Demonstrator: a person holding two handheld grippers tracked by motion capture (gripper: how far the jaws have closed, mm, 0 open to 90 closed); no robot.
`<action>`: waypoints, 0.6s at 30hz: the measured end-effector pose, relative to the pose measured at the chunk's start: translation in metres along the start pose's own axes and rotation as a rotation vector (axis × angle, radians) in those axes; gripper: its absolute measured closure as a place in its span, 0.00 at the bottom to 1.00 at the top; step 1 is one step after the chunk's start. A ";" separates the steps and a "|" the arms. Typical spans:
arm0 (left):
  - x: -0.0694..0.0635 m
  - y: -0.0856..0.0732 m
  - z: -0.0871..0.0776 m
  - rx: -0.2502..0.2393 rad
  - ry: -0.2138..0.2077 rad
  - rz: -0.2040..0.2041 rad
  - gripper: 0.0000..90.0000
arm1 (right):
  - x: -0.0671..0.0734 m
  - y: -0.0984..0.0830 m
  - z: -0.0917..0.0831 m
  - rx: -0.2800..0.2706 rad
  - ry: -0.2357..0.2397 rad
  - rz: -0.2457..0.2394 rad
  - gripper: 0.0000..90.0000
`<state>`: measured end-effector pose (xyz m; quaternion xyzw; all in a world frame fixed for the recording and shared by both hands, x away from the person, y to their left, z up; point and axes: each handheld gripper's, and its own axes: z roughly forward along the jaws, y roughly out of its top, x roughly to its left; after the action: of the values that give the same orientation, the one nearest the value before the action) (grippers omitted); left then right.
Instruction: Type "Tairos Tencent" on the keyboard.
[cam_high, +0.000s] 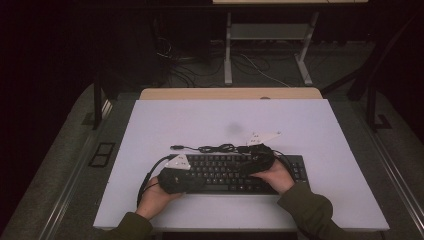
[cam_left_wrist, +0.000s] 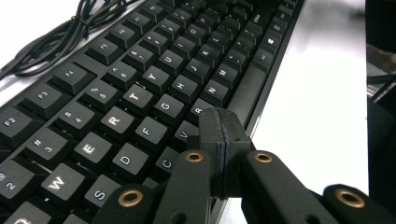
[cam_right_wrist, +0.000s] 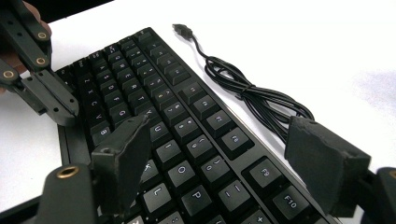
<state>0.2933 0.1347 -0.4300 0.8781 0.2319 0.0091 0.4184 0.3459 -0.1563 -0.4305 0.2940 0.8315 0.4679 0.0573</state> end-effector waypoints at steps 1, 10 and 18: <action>0.000 0.000 0.000 -0.007 0.004 -0.006 0.99 | 0.000 0.000 0.000 0.000 0.000 0.000 0.25; 0.001 0.002 -0.005 -0.039 0.042 -0.017 0.80 | 0.000 0.000 0.000 -0.001 0.001 0.002 0.25; 0.004 0.003 -0.003 -0.074 0.101 -0.035 0.52 | 0.000 0.000 -0.002 -0.001 0.008 0.003 0.27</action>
<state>0.2975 0.1375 -0.4264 0.8561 0.2677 0.0549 0.4386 0.3449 -0.1574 -0.4297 0.2932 0.8311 0.4695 0.0536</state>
